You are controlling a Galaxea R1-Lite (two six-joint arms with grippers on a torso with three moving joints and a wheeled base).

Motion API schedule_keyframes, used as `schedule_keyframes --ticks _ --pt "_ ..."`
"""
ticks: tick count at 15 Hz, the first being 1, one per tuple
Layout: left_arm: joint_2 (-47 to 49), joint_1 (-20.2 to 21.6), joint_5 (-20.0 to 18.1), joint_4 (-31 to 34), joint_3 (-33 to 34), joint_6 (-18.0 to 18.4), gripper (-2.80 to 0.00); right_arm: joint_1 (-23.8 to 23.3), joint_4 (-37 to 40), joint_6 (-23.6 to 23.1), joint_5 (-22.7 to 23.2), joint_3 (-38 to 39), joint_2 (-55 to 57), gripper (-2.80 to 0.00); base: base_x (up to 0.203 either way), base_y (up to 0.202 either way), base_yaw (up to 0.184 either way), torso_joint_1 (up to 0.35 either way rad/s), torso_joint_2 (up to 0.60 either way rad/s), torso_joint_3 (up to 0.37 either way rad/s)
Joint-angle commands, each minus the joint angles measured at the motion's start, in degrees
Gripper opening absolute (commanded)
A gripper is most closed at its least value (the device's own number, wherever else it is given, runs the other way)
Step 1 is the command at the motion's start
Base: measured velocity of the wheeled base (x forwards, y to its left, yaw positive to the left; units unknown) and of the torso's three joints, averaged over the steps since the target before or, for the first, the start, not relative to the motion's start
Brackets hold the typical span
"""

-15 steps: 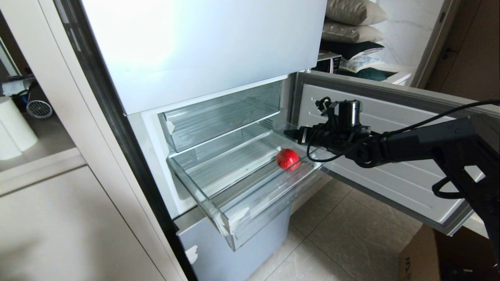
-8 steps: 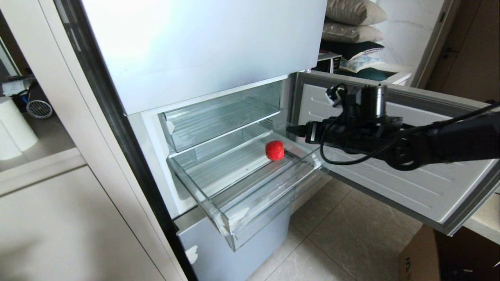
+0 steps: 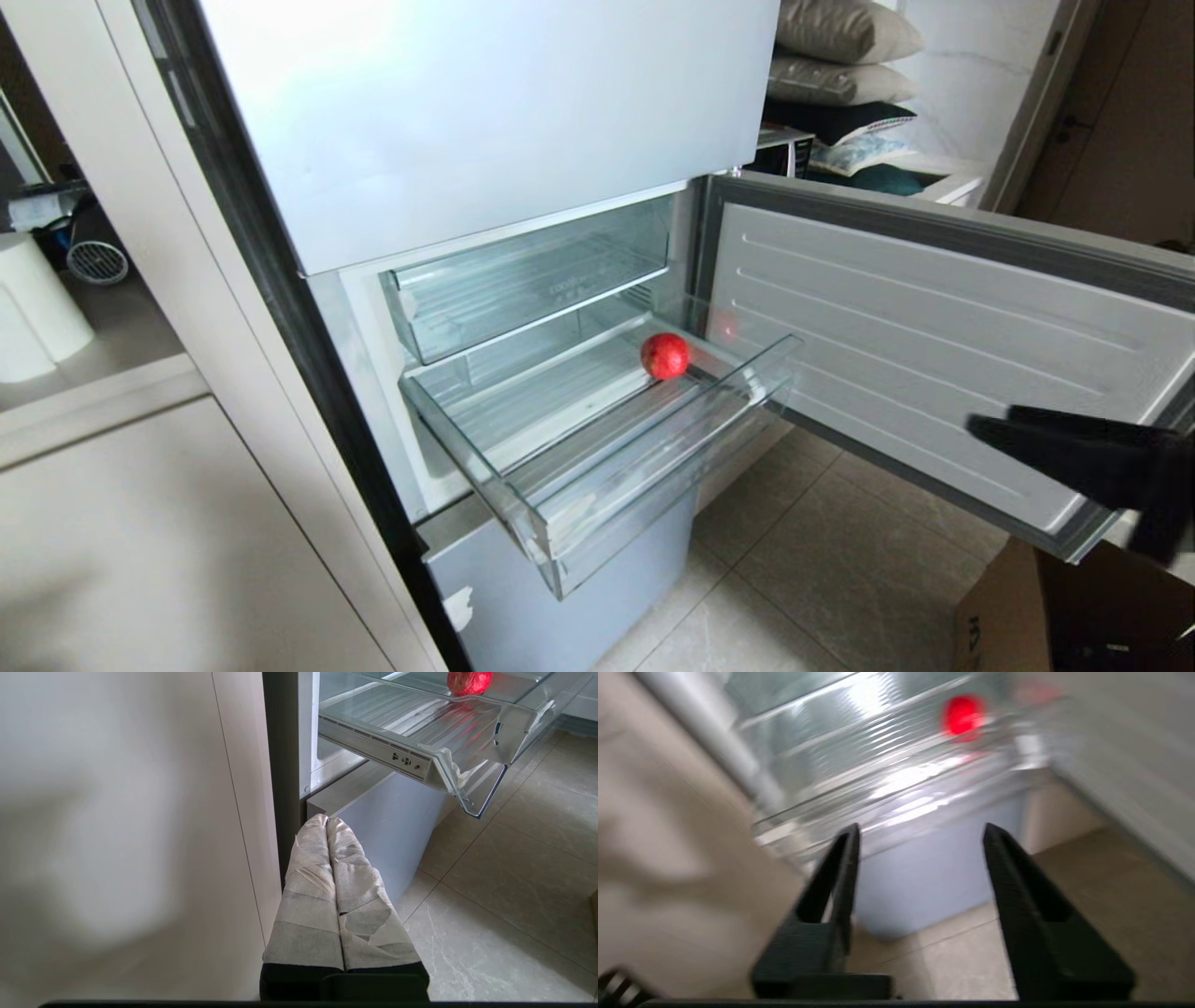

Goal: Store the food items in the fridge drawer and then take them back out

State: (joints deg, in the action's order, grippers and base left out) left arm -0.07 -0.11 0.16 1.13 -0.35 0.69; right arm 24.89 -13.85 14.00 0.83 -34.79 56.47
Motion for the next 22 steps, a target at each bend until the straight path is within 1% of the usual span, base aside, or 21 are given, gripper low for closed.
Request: schedule_keyframes --ticks 1,2,5,6,8,9,11,12,15,18,20,22 --pt "0.1 0.0 0.0 0.0 0.0 0.0 -2.8 -11.3 1.1 0.2 -1.3 5.6 -17.8 -2.8 0.0 0.0 0.0 0.0 0.0 0.0" --pt "0.1 0.0 0.0 0.0 0.0 0.0 -2.8 -20.4 1.5 0.2 -1.7 6.1 -18.7 -2.8 0.0 0.0 0.0 0.0 0.0 0.0" --pt "0.1 0.0 0.0 0.0 0.0 0.0 -2.8 -50.9 2.3 1.2 -0.8 6.9 -17.5 -2.8 0.0 0.0 0.0 0.0 0.0 0.0" --pt "0.0 0.0 0.0 0.0 0.0 0.0 -2.8 -59.4 2.4 1.7 0.8 7.2 -16.2 -2.8 0.0 0.0 0.0 0.0 0.0 0.0" --pt "0.0 0.0 0.0 0.0 0.0 0.0 -2.8 -74.8 2.7 2.9 7.5 7.6 -10.7 -2.8 0.0 0.0 0.0 0.0 0.0 0.0" --pt "0.1 0.0 0.0 0.0 0.0 0.0 -2.8 -79.8 2.8 3.3 10.6 7.7 -6.3 -2.8 0.0 0.0 0.0 0.0 0.0 0.0" --pt "0.1 0.0 0.0 0.0 0.0 0.0 -2.8 -85.2 0.8 3.8 14.1 7.5 3.7 -2.8 0.0 0.0 0.0 0.0 0.0 0.0" --pt "0.1 0.0 0.0 0.0 0.0 0.0 -2.8 -87.3 -1.7 4.0 14.9 7.5 8.6 0.0 0.0 0.0 0.0 0.0 0.0 0.0" --pt "0.1 0.0 0.0 0.0 0.0 0.0 -2.8 -95.0 -9.1 4.7 16.2 5.5 21.2 0.0 0.0 0.0 0.0 0.0 0.0 0.0" --pt "0.1 0.0 0.0 0.0 0.0 0.0 -2.8 -100.3 -12.7 4.6 16.7 -0.6 31.6 0.0 0.0 0.0 0.0 0.0 0.0 0.0" --pt "0.1 0.0 0.0 0.0 0.0 0.0 -2.8 -101.4 -14.6 3.2 16.9 -3.9 36.9 0.0 0.0 0.0 0.0 0.0 0.0 0.0" --pt "0.0 0.0 0.0 0.0 0.0 0.0 -2.8 -101.4 -15.7 -1.7 17.0 -6.8 42.6 0.0 0.0 0.0 0.0 0.0 0.0 0.0"
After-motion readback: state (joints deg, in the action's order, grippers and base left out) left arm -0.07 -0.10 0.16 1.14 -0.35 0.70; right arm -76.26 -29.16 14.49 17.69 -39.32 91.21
